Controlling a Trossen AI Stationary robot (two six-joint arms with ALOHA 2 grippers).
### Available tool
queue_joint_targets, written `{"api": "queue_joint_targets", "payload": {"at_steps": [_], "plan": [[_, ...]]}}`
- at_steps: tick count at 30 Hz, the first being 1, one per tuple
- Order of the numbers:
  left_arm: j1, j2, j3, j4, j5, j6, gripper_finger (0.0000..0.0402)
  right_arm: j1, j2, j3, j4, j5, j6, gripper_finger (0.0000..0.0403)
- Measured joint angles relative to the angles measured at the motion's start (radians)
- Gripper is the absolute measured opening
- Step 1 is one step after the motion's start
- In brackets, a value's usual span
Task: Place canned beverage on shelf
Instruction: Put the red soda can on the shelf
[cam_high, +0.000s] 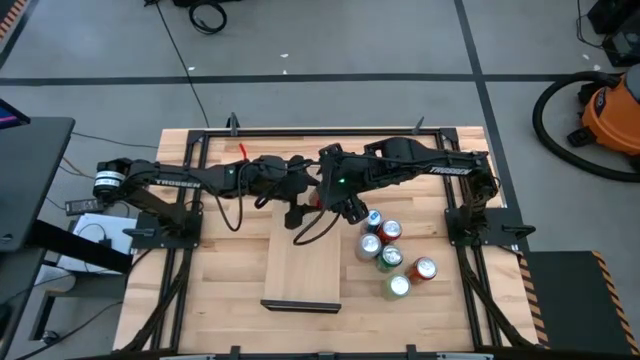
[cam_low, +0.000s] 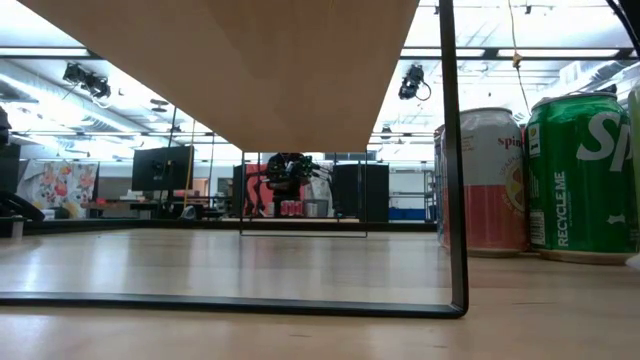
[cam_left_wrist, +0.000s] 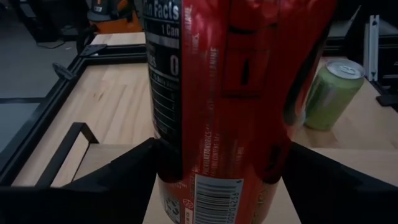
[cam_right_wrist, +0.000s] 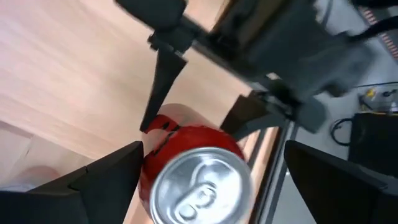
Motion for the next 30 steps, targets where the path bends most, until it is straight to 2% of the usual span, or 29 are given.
{"api": "queue_joint_targets", "payload": {"at_steps": [7,16,21,26,30], "plan": [[-0.003,0.000,0.000,-0.003,-0.049,-0.030,0.0307,0.034,-0.074,0.000,0.045,0.135,0.007,0.0397],[-0.015,0.000,0.000,-0.020,-0.143,-0.059,0.0307,0.049,-0.151,0.001,0.051,0.135,0.082,0.0396],[-0.028,0.000,0.000,-0.038,-0.154,-0.072,0.0307,0.046,-0.171,0.001,-0.003,0.124,0.133,0.0396],[-0.063,0.000,-0.002,-0.035,-0.288,-0.067,0.0307,0.040,-0.173,0.001,-0.108,0.225,0.224,0.0396],[-0.092,0.000,-0.002,-0.027,-0.336,-0.060,0.0307,0.037,-0.181,0.000,-0.166,0.262,0.297,0.0396]]}}
